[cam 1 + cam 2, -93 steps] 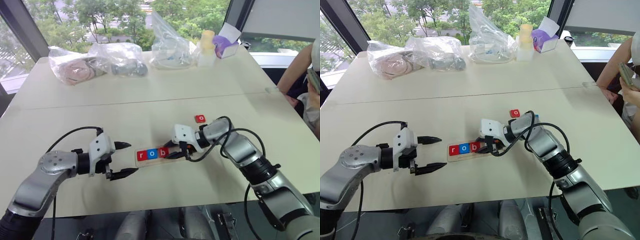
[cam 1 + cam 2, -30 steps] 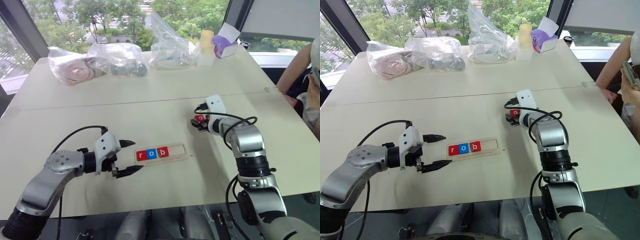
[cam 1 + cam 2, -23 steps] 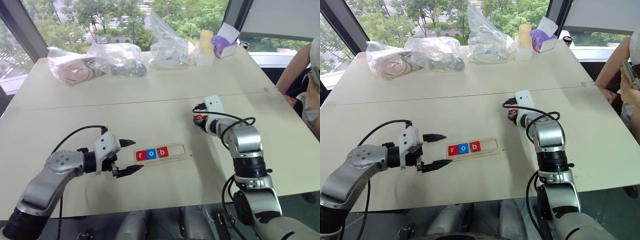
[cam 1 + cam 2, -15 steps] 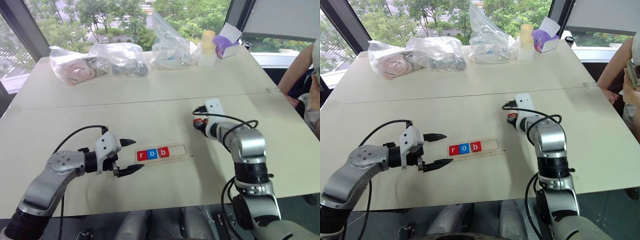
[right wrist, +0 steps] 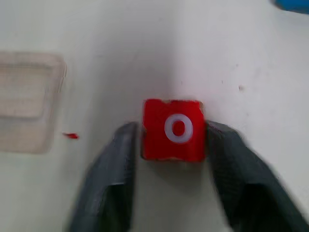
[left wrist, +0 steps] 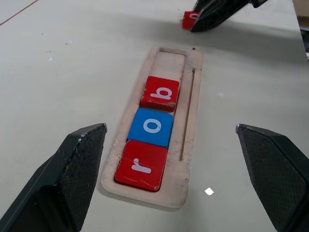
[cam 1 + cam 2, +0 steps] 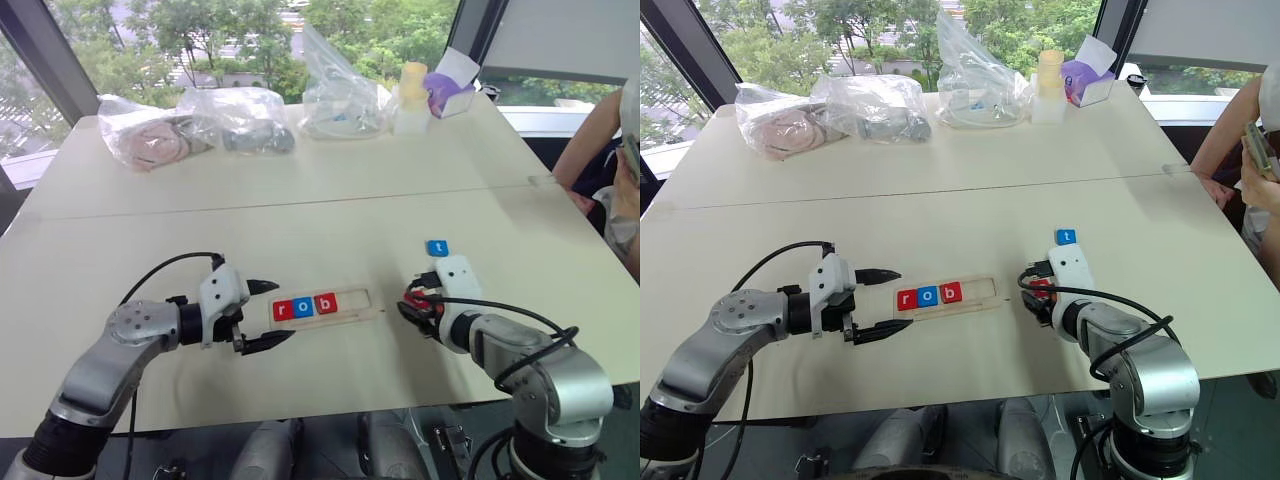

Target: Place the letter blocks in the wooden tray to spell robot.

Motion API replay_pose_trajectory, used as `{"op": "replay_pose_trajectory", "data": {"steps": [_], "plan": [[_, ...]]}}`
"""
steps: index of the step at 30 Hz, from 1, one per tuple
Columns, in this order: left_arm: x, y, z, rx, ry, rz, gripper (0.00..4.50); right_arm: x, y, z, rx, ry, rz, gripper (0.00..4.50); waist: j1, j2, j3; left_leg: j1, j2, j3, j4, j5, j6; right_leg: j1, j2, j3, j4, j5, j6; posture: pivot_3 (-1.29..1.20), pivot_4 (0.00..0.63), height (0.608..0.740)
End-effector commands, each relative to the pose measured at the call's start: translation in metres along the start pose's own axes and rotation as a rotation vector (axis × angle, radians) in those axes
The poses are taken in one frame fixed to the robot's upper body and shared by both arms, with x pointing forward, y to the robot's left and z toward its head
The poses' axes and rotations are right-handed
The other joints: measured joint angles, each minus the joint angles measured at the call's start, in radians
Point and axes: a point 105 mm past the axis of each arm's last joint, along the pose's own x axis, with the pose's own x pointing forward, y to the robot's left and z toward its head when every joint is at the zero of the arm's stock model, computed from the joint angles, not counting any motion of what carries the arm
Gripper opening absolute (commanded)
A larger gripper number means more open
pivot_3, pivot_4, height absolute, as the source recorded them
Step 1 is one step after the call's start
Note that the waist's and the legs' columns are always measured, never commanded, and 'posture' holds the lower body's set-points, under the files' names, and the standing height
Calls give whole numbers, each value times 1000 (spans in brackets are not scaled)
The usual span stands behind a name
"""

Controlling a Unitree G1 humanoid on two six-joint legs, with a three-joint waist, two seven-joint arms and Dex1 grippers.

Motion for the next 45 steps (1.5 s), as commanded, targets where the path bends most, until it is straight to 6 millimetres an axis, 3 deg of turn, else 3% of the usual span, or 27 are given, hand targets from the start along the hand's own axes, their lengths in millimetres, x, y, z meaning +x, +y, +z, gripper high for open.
{"op": "replay_pose_trajectory", "data": {"steps": [1, 7, 11, 17, 27, 30, 35, 36, 40, 45], "plan": [[1, 1, 6, 31, -19, 1, 4500, -2, 0, 1, -63, 28, 31, 4473, 0, 0, 0, 0, 0, 0, 0, 0, 0, 0, 0, 0, 0, 0, 0, 0, 150, 740], [2, 3, 8, 39, -22, 9, 4500, -13, -7, 31, -479, -4, 264, 4473, 1, 0, 1, 0, 0, 2, 0, 0, 1, 1, -1, -1, -2, 0, 1, 0, 150, 740], [2, 3, 10, 44, -23, 8, 4500, -15, -24, 35, -744, -22, 451, 4473, -1, -1, 1, 0, 1, 4, 0, -1, 1, 1, -1, -1, -3, 0, 2, 0, 150, 740], [0, 2, 12, 49, -22, 3, 4500, 1, -49, 22, -839, 23, 618, 4473, -2, -2, 2, 0, 2, 5, 1, -1, 1, 2, 0, 0, -3, 1, 1, 0, 150, 740], [-2, 2, 13, 53, -21, 13, 4500, 25, -55, 23, -876, 14, 679, 4473, 0, -2, 3, 0, 2, 5, 1, -1, 1, 1, 1, 1, -3, 1, 0, 0, 150, 740], [-2, 2, 12, 53, -19, 14, 4500, 26, -51, 21, -891, 5, 705, 3736, -1, -2, 3, 0, 2, 5, 1, -1, 1, 1, 1, 1, -3, 1, 0, 0, 150, 740], [-3, 2, 12, 54, -17, 16, 4500, 24, -47, 17, -922, -4, 726, 1311, 0, -2, 2, 0, 2, 5, 2, -1, 1, 1, 2, 2, -3, 2, -1, 0, 150, 740], [-4, 3, 12, 54, -17, 16, 4500, 23, -46, 17, -924, -10, 730, 1134, 0, -2, 2, 0, 2, 5, 2, -1, 1, 1, 2, 2, -2, 2, -1, 0, 150, 740], [-4, 4, 12, 56, -16, 16, 4500, 22, -25, 39, -942, -110, 718, 1140, -3, -2, 2, 1, 3, 5, 2, -1, 1, 1, 2, 2, -2, 2, -1, 0, 150, 740], [-1, 4, 14, 56, -24, 10, 4500, 13, 23, 46, -943, -154, 821, 1140, 1, -1, 3, 0, 4, 5, 1, -1, 0, -1, 2, 3, -1, 2, -1, 0, 150, 740]]}}
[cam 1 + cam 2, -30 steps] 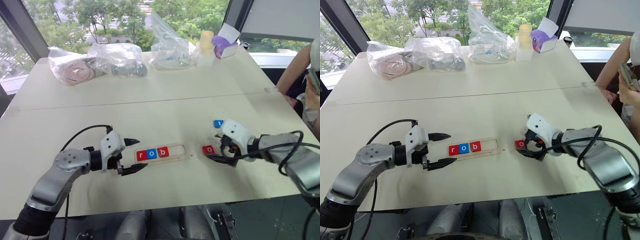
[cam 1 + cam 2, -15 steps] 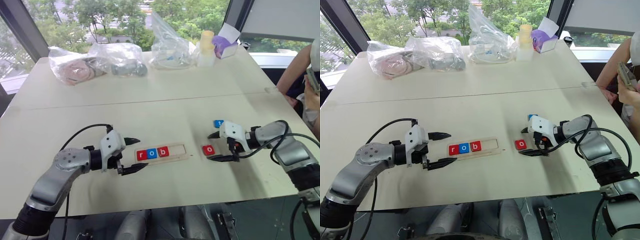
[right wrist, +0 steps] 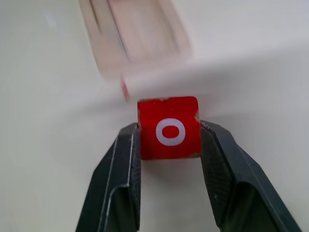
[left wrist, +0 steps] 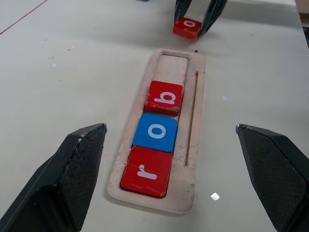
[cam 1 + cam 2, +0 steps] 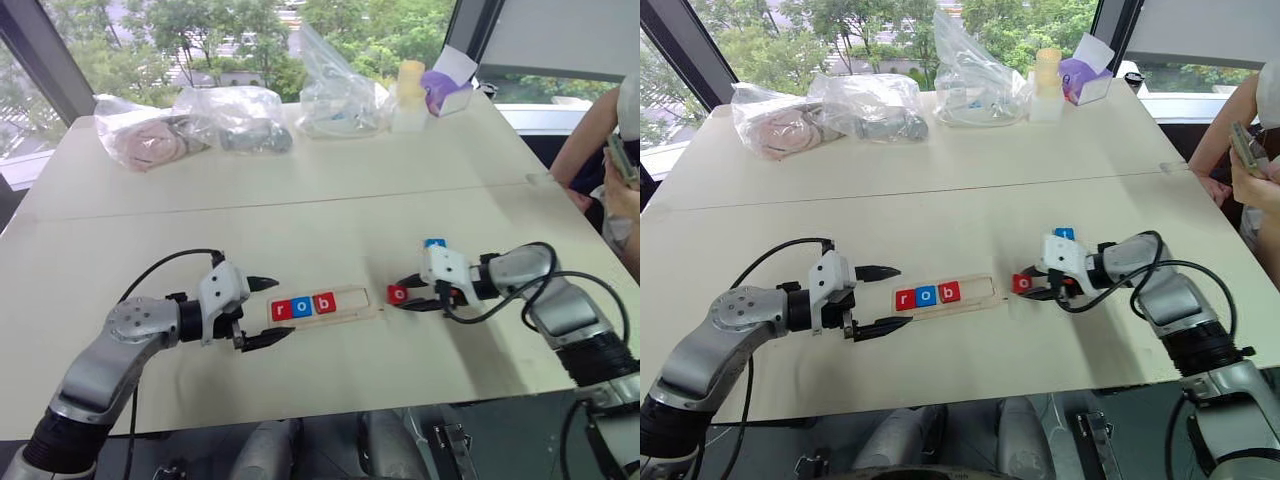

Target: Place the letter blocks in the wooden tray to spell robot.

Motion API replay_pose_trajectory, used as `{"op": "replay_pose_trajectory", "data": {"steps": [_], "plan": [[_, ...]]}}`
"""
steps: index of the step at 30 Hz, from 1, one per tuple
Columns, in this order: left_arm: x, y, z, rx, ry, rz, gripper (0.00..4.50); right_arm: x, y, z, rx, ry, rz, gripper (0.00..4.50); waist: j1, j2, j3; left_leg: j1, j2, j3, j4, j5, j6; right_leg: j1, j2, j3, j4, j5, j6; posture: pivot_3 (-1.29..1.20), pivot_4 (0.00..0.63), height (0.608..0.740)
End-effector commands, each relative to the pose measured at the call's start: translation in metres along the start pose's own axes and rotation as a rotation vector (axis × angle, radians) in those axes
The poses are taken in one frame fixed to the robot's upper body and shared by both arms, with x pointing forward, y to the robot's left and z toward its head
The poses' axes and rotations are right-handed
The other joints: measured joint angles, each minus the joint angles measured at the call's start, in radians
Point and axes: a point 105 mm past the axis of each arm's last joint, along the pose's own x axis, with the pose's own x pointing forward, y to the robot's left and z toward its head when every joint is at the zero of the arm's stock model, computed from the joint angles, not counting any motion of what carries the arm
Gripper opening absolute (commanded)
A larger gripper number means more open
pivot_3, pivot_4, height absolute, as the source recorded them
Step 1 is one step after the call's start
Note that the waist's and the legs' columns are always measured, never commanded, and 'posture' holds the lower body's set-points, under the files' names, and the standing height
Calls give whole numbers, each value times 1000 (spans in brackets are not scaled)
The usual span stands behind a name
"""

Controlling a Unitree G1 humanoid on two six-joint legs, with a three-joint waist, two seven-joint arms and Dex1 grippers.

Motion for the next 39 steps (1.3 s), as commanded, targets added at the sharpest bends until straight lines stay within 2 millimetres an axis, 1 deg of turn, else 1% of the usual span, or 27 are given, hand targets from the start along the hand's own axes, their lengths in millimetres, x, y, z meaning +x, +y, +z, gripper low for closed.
{"op": "replay_pose_trajectory", "data": {"steps": [1, 3, 5, 11, 20, 26, 28, 29, 32, 33, 35, 37, 39], "plan": [[-1, 2, 11, 38, -26, 4, 4500, 9, 7, 31, -51, -56, 28, 1140, 2, 0, 0, 0, 0, 0, 0, 0, 0, 0, 0, 0, 0, 0, 0, 0, 150, 740], [0, 2, 11, 38, -27, 2, 4500, 23, 12, 40, -51, -64, 51, 1140, 4, 0, 0, 0, 0, 0, 0, 0, 0, 0, 0, 0, 0, 0, 0, 0, 150, 740], [0, 2, 12, 38, -27, 4, 4500, 33, 11, 43, -56, -60, 49, 1140, 3, 0, 0, 0, 0, 0, 1, 0, 0, 0, 0, 0, 0, 0, 0, 0, 150, 740], [-1, 1, 12, 35, -27, 12, 4500, 46, 5, 45, -78, -34, 50, 1140, 2, 0, 0, 0, -1, 0, 0, 0, -1, 0, 0, 0, 0, 0, 0, 0, 150, 740], [-2, -1, 10, 32, -22, 18, 4500, 46, 1, 38, -112, 10, 69, 1140, 0, 0, 0, 0, 0, 0, 0, 0, -1, 0, 0, 0, 0, 0, 0, 0, 150, 740], [-1, -1, 11, 31, -26, 18, 4500, 46, 0, 40, -114, 11, 74, 1140, -1, 0, 0, 0, 0, 0, 0, 0, -1, 0, 0, 0, 0, 0, 0, 0, 150, 740], [-1, -1, 11, 31, -27, 17, 4500, 46, 0, 40, -117, 11, 75, 2205, 0, 0, 0, 0, 0, 0, 0, 0, -1, 0, 0, 0, 0, 0, 0, 0, 150, 740], [-1, -1, 11, 31, -28, 18, 4500, 47, -1, 41, -117, 11, 74, 2645, 0, 0, 0, 0, 0, 0, 0, 0, -1, 0, 0, 0, 0, 0, 0, 0, 150, 740], [0, -1, 11, 30, -29, 19, 4500, 46, 0, 45, -117, 0, 81, 4253, -1, 0, 0, 0, 0, 0, 0, 0, -1, 0, 0, 0, 0, 0, 0, 0, 150, 740], [0, -1, 11, 30, -29, 19, 4500, 45, -1, 46, -117, -3, 81, 4445, 0, 0, 0, 0, 0, 0, 0, 0, -1, 0, 0, 0, 0, 0, 0, 0, 150, 740], [0, -1, 11, 29, -28, 20, 4500, 44, -3, 48, -118, -9, 74, 4445, -1, 0, 0, 0, 0, 0, 0, 0, -1, 0, 0, 0, 0, 0, 0, 0, 150, 740], [0, -1, 11, 29, -29, 20, 4500, 41, -9, 52, -113, -18, 49, 4445, -1, 0, 0, 0, 0, 0, 0, 0, -1, 0, 0, 0, 0, 0, 0, 0, 150, 740], [0, -1, 11, 28, -29, 21, 4500, 32, -21, 50, -111, -5, -1, 4445, -2, 0, 0, 0, 0, 0, 0, 0, -1, 0, 0, 0, 0, 0, 0, 0, 150, 740]]}}
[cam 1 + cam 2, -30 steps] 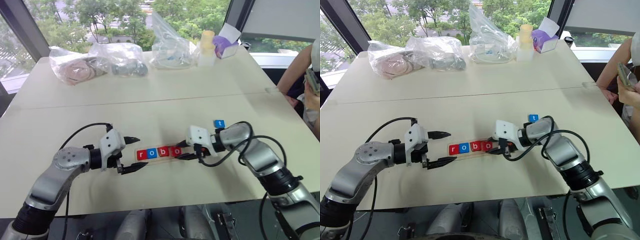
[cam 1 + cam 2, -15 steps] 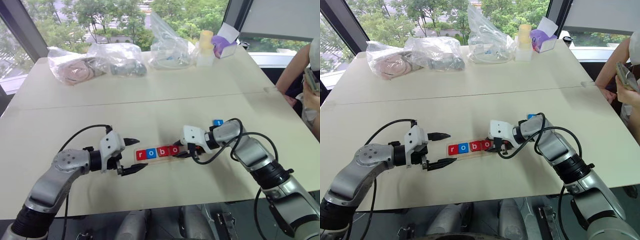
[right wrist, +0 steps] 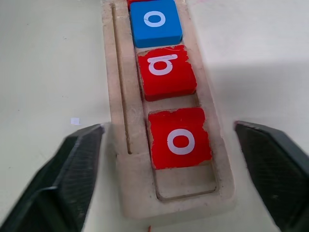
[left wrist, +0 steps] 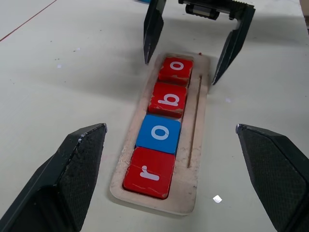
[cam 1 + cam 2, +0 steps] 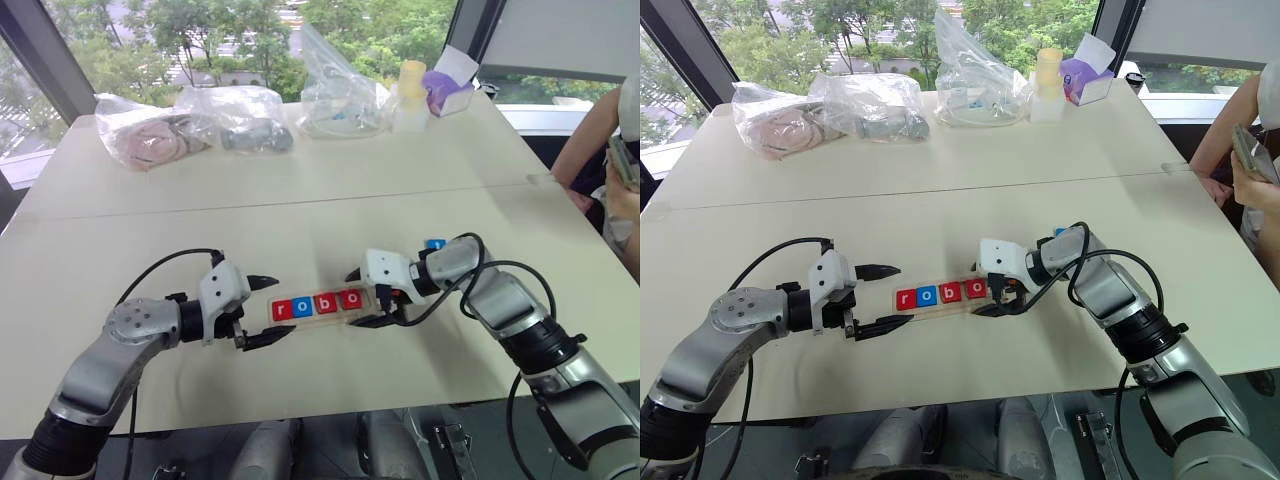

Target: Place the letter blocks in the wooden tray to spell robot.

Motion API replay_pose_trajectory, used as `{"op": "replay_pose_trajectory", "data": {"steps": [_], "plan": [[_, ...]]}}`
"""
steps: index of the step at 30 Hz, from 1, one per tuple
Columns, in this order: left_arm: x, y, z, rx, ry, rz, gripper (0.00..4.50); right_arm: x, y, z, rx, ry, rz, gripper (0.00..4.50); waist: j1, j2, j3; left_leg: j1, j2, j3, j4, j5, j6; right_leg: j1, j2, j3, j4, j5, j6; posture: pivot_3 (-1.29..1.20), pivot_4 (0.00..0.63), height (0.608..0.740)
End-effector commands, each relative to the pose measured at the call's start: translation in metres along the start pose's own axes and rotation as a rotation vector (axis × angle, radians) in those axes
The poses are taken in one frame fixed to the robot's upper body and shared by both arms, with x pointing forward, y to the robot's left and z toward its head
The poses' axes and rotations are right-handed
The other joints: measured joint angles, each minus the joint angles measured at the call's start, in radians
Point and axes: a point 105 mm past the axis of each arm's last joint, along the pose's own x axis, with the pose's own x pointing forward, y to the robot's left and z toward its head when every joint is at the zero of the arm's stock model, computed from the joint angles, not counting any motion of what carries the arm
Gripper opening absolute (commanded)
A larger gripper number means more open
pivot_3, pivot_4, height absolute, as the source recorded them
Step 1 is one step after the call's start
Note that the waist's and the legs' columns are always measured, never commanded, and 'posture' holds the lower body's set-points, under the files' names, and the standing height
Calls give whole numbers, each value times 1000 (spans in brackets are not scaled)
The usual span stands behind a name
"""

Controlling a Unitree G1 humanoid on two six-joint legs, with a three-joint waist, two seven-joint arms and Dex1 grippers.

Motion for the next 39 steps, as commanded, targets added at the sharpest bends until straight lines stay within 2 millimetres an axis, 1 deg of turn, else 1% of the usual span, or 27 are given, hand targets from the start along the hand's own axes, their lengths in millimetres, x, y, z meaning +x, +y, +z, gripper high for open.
{"op": "replay_pose_trajectory", "data": {"steps": [1, 4, 11, 17, 24, 28, 34, 39], "plan": [[0, -1, 9, 30, -25, -3, 4500, -21, -26, 11, -28, -24, -105, 4445, 0, 0, 0, 0, 0, 0, 0, 0, 0, 0, 0, 0, 0, 0, 0, 0, 150, 740], [0, -2, 9, 29, -26, -5, 4500, -29, -35, 3, -28, 8, -145, 4445, 2, 0, 0, 0, 0, 0, 0, 0, 0, 0, 0, 0, 0, 0, 0, 0, 150, 740], [0, -2, 9, 30, -26, -8, 4500, -36, -40, -7, -31, 39, -175, 4445, -1, 0, 0, 0, 0, 0, 0, 0, 0, 0, 0, 0, 0, 0, 0, 0, 150, 740], [-1, -1, 10, 33, -24, -9, 4500, -28, -34, -12, -39, 50, -157, 4445, 0, 0, 0, 0, 0, 0, 0, 0, 0, 0, 0, 0, 0, 0, 0, 0, 150, 740], [-2, -1, 10, 34, -21, -5, 4500, -17, -36, -15, -29, 35, -177, 4445, -1, 0, 0, 0, 0, 0, 0, 0, 0, 0, 0, 0, 0, 0, 0, 0, 150, 740], [-3, -1, 10, 32, -17, -3, 4500, -13, -34, -12, -17, 10, -175, 4445, 0, 0, 0, 0, 0, 0, 0, 0, 0, 0, 0, 0, 0, 0, 0, 0, 150, 740], [-3, -2, 10, 26, -16, -5, 4500, -5, -25, -2, -11, -21, -136, 4445, 0, 0, 0, 0, 0, 0, 0, 0, 0, 0, 0, 0, 0, 0, 0, 0, 150, 740], [-3, -3, 10, 24, -16, -7, 4500, -4, -23, 2, -5, -31, -137, 4445, 0, 0, 0, 0, 0, 0, 0, 0, 0, 0, 0, 0, 0, 0, 0, 0, 150, 740]]}}
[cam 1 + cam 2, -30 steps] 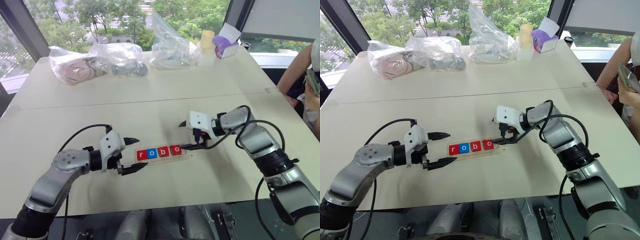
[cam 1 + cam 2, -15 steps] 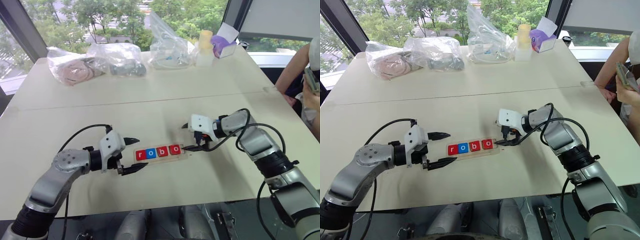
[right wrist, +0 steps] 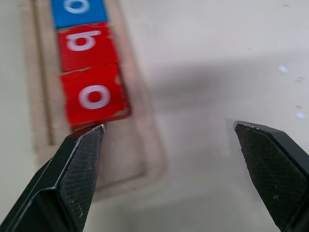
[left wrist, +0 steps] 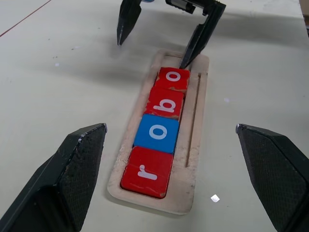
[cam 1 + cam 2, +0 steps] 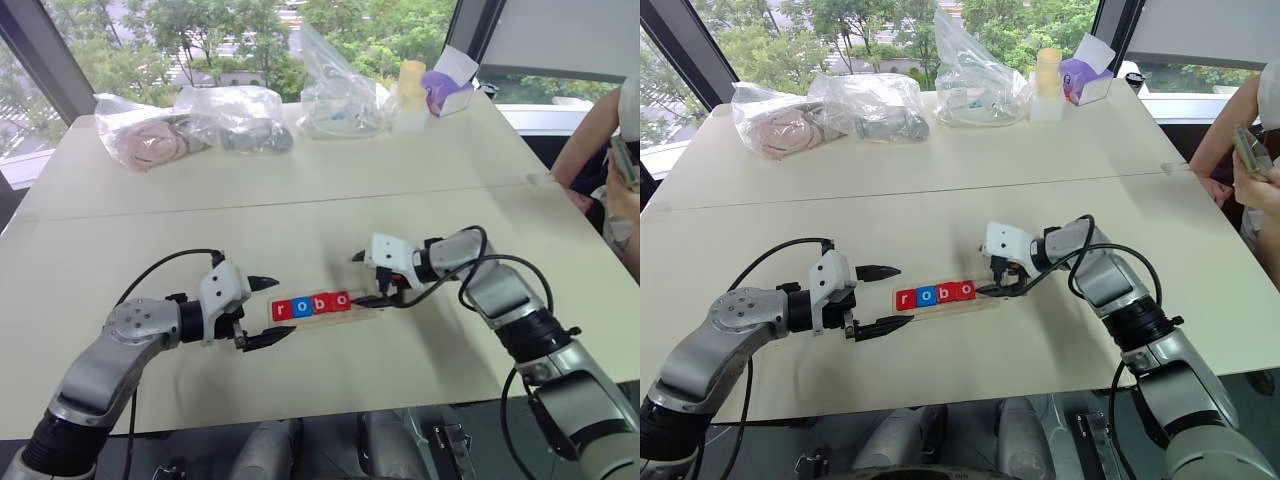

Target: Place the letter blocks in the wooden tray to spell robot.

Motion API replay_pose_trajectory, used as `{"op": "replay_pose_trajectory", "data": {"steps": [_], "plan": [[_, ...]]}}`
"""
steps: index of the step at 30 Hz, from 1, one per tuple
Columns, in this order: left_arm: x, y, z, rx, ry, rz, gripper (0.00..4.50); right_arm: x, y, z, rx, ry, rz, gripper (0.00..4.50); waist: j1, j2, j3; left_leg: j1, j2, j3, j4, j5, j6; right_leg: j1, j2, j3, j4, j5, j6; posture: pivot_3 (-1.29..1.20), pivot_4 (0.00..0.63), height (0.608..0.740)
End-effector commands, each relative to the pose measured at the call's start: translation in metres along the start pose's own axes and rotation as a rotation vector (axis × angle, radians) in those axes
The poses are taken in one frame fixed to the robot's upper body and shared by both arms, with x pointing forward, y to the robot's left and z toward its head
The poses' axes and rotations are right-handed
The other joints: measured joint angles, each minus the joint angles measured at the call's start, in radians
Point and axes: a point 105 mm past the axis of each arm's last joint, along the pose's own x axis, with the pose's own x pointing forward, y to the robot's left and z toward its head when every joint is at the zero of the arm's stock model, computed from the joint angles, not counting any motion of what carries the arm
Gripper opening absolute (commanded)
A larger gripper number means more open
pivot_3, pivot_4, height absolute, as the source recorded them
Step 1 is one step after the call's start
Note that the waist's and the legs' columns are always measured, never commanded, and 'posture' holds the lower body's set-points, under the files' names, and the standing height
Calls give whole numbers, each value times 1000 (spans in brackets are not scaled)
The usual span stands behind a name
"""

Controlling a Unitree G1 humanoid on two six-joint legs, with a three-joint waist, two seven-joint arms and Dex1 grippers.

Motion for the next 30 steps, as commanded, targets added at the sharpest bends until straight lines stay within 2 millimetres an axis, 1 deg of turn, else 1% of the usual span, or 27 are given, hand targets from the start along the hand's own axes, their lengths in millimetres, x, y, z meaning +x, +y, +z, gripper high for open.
{"op": "replay_pose_trajectory", "data": {"steps": [1, 3, 5, 6, 8, 12, 13, 15, 16, 18, 19, 21, 22, 26, 30], "plan": [[-3, 0, 9, 28, -21, 1, 4500, -2, 0, 16, -21, -50, -8, 4445, -1, 0, 0, 0, 0, 0, 0, 0, 0, 0, 0, 0, 0, 0, 0, 0, 150, 740], [-3, -1, 9, 26, -22, 1, 4500, -2, 1, 18, -16, -60, -8, 4445, -1, 0, 0, 0, 0, 0, 0, 0, 0, 0, 0, 0, 0, 0, 0, 0, 150, 740], [-2, -1, 9, 25, -23, 0, 4500, -5, -2, 15, -27, -43, -28, 4445, 0, 0, 0, 0, 0, 0, 0, 0, 0, 0, 0, 0, 0, 0, 0, 0, 150, 740], [-2, -1, 9, 25, -23, 0, 4500, -9, -5, 14, -37, -31, -44, 4445, 0, 0, 0, 0, 0, 0, 0, 0, 0, 0, 0, 0, 0, 0, 0, 0, 150, 740], [-2, -1, 10, 24, -23, 1, 4500, -21, -12, 13, -42, -21, -75, 4445, 0, 0, 0, 0, 0, 0, 0, 0, 0, 0, 0, 0, 0, 0, 0, 0, 150, 740], [-2, -1, 10, 24, -24, 3, 4500, -62, -44, 11, 25, -21, -247, 4445, 3, 0, 0, 0, 0, 0, 0, 0, 0, 0, 0, 0, 0, 0, 0, 0, 150, 740], [-2, -1, 9, 23, -25, 4, 4500, -72, -50, 8, 55, -17, -295, 4445, 3, 0, 0, 0, 0, 0, 0, 0, 0, 0, 0, 0, 0, 0, 0, 0, 150, 740], [-1, -2, 8, 21, -27, 5, 4500, -97, -67, -9, 157, 14, -452, 4445, 3, 0, 0, 0, 0, 0, 0, 0, 0, 0, 0, 0, 0, 0, 0, 0, 150, 740], [0, -2, 8, 20, -28, 4, 4500, -106, -73, -18, 211, 30, -521, 4445, 3, 0, 0, 0, 0, 0, 0, 0, 0, 0, 0, 0, 0, 0, 0, 0, 150, 740], [1, -3, 8, 18, -31, 3, 4500, -115, -81, -36, 315, 75, -640, 4445, 3, 0, 0, 0, 0, 0, 0, 0, 0, 0, 0, 0, 0, 0, 0, 0, 150, 740], [2, -3, 7, 18, -32, 1, 4500, -118, -83, -44, 368, 99, -690, 4445, 1, 0, 0, 0, 0, 0, 0, 0, 0, 0, 0, 0, 0, 0, 0, 0, 150, 740], [3, -3, 7, 18, -35, -1, 4500, -121, -83, -53, 463, 108, -768, 4445, -1, 0, 0, 0, 0, 0, 0, 0, 0, 0, 0, 0, 0, 0, 0, 0, 150, 740], [3, -2, 8, 18, -37, -2, 4500, -118, -79, -56, 528, 96, -785, 4445, 0, 0, 0, 0, 0, 1, 0, 0, 0, -1, 0, 1, 0, 0, 0, 0, 150, 740], [5, 0, 8, 21, -40, -6, 4500, -108, -65, -62, 748, 70, -856, 4445, 0, 1, 0, 0, 1, 1, -1, 0, 0, -1, 0, 1, 0, 0, 0, 0, 150, 740], [5, 0, 9, 22, -44, -7, 4500, -98, -54, -65, 893, 55, -897, 4445, 1, 1, -1, 0, 0, 1, 0, 0, 0, -1, 0, 2, 1, 0, -1, 0, 150, 740]]}}
